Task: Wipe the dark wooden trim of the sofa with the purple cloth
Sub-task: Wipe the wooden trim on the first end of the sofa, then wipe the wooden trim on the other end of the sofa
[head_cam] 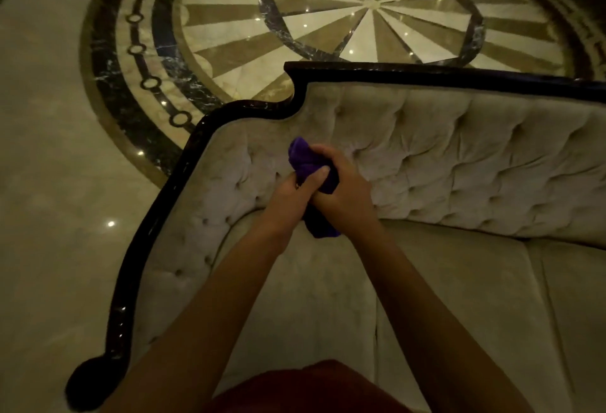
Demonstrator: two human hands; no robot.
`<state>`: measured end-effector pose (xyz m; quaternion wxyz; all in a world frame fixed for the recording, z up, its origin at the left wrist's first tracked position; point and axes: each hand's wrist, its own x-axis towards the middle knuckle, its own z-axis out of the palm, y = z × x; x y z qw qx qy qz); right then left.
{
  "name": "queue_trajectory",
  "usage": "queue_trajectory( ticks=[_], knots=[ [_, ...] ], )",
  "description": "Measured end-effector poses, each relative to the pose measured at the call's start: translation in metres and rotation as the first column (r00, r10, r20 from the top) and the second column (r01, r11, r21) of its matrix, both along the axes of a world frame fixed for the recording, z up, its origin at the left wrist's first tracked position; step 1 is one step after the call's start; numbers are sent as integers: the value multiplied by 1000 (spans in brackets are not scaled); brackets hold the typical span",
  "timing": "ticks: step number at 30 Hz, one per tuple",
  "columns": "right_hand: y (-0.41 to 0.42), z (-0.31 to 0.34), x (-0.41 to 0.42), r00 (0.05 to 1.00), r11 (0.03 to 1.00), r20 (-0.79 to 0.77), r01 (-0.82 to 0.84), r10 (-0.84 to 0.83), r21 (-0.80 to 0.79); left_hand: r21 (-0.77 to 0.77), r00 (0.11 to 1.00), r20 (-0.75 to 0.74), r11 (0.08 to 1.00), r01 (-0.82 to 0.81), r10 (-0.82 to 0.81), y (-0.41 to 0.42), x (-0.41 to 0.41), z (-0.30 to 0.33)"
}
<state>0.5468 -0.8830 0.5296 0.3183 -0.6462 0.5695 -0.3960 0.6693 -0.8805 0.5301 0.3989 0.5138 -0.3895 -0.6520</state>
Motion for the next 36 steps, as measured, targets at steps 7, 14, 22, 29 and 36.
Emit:
queue_trajectory(
  ticks=[7, 14, 22, 29, 36],
  knots=[
    [58, 3, 1, 849, 981, 523, -28, -78, 192, -61, 996, -21, 994, -92, 90, 53, 38, 2],
    [121, -6, 15, 843, 820, 438, 7, -312, 572, -120, 997, -80, 993, -15, 5, 90, 50, 11],
    [225, 2, -12, 753, 839, 429, 293, -498, 459, -280, 980, 50, 940, 197, -191, 139, 14, 10],
    [331, 5, -81, 445, 734, 591, 501, -672, 458, -85, 886, -173, 903, 422, -430, 211, -68, -3],
    [402, -33, -138, -73, 788, 899, 454, -432, 416, -68, 756, -300, 803, 592, -582, 265, -169, 5]
  ],
)
